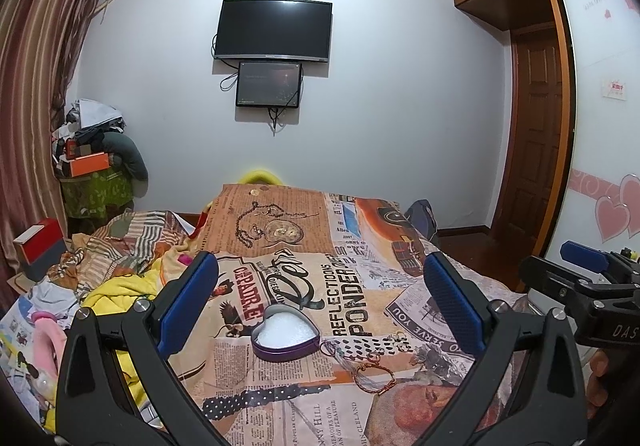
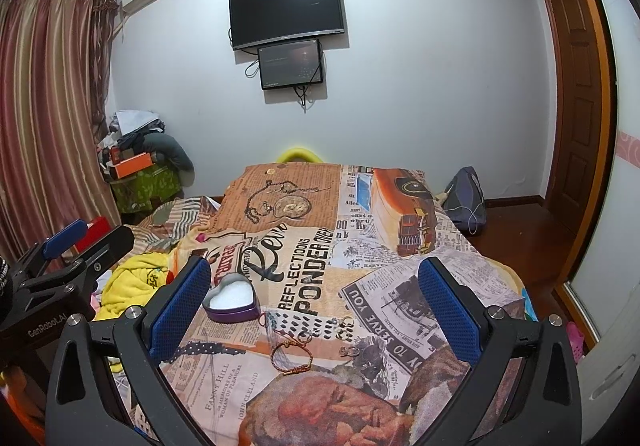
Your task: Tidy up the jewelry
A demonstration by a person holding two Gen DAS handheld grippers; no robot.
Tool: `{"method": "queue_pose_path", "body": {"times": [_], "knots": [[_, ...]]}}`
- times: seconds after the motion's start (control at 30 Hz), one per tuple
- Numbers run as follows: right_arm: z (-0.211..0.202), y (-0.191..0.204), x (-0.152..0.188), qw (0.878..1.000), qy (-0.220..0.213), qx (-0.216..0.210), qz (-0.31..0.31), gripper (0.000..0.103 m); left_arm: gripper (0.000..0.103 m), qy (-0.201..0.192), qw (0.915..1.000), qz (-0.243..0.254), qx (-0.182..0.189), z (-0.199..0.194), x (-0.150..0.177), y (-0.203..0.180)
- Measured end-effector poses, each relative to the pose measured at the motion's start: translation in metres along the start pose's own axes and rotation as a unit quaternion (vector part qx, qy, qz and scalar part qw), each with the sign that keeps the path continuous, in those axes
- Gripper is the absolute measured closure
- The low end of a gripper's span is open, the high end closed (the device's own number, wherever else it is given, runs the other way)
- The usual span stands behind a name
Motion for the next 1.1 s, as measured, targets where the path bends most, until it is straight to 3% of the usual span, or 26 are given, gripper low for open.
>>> {"method": "queue_pose_path", "body": {"times": [1.1], "knots": [[0.0042,-0.0025,0.0007,1.0,0.005,0.0,0.005,0.0,0.0,0.005,0.9998,-0.009,-0.015,0.0073,0.0023,0.0066]]}}
Point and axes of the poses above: each gripper's, at about its wrist camera, not at the fingertips, and z roughly the way its jaws point, y to its left, x to its underside, the point moved 1 cm from there along z, roughly the way its jaws point, and after that the axes turned 3 degrees about x, right-handed, at the moved point
